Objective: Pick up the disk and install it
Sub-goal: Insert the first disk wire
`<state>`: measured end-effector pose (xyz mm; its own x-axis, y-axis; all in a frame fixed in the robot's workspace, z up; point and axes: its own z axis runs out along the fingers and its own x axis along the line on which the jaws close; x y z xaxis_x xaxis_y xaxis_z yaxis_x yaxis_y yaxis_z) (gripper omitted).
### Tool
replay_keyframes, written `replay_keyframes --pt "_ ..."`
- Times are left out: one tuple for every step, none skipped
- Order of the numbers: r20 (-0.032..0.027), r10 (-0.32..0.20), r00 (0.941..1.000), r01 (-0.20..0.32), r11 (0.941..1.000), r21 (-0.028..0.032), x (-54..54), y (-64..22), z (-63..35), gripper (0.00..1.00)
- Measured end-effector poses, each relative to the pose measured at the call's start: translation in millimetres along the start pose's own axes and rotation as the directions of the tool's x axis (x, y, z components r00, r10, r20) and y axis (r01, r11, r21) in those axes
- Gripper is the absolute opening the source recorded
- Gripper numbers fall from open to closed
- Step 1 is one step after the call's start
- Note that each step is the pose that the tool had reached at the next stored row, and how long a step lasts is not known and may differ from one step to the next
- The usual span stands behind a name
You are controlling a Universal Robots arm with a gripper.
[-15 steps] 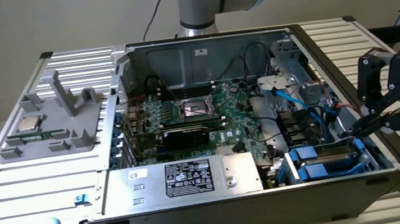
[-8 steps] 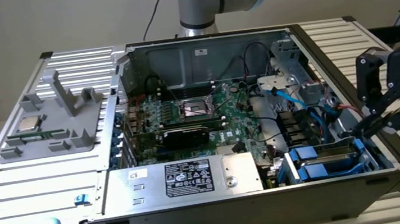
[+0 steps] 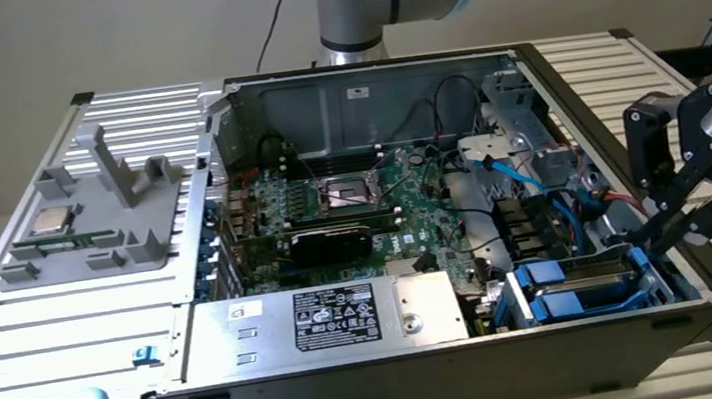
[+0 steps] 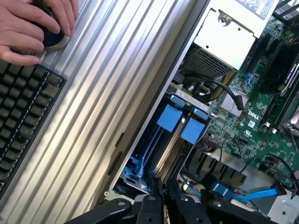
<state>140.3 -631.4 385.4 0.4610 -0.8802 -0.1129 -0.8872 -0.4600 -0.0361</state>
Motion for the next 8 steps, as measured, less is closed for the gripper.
replay_keyframes --pt "-0.0074 0.000 1.0000 0.000 1.0000 -0.0020 -1.5 0.5 0.1 0.16" --pt "-0.0126 0.000 0.9999 0.000 1.0000 -0.0028 -3.0 1.0 0.3 0.16" --pt "-0.0152 0.000 0.9999 0.000 1.0000 -0.0029 -4.6 1.9 0.4 0.16" --pt "-0.0171 0.000 0.9999 0.000 1.0000 -0.0030 -6.1 3.1 0.6 0.16" --pt "-0.0194 0.000 0.9998 0.000 1.0000 -0.0033 -7.6 4.4 0.7 0.16" --pt "-0.0219 0.000 0.9998 0.000 1.0000 -0.0037 -9.0 5.6 0.8 0.16" --pt "-0.0251 -0.001 0.9997 0.000 1.0000 -0.0043 -10.5 6.9 0.9 0.16" --pt "-0.0284 -0.001 0.9996 0.000 1.0000 -0.0048 -12.0 8.0 1.0 0.16"
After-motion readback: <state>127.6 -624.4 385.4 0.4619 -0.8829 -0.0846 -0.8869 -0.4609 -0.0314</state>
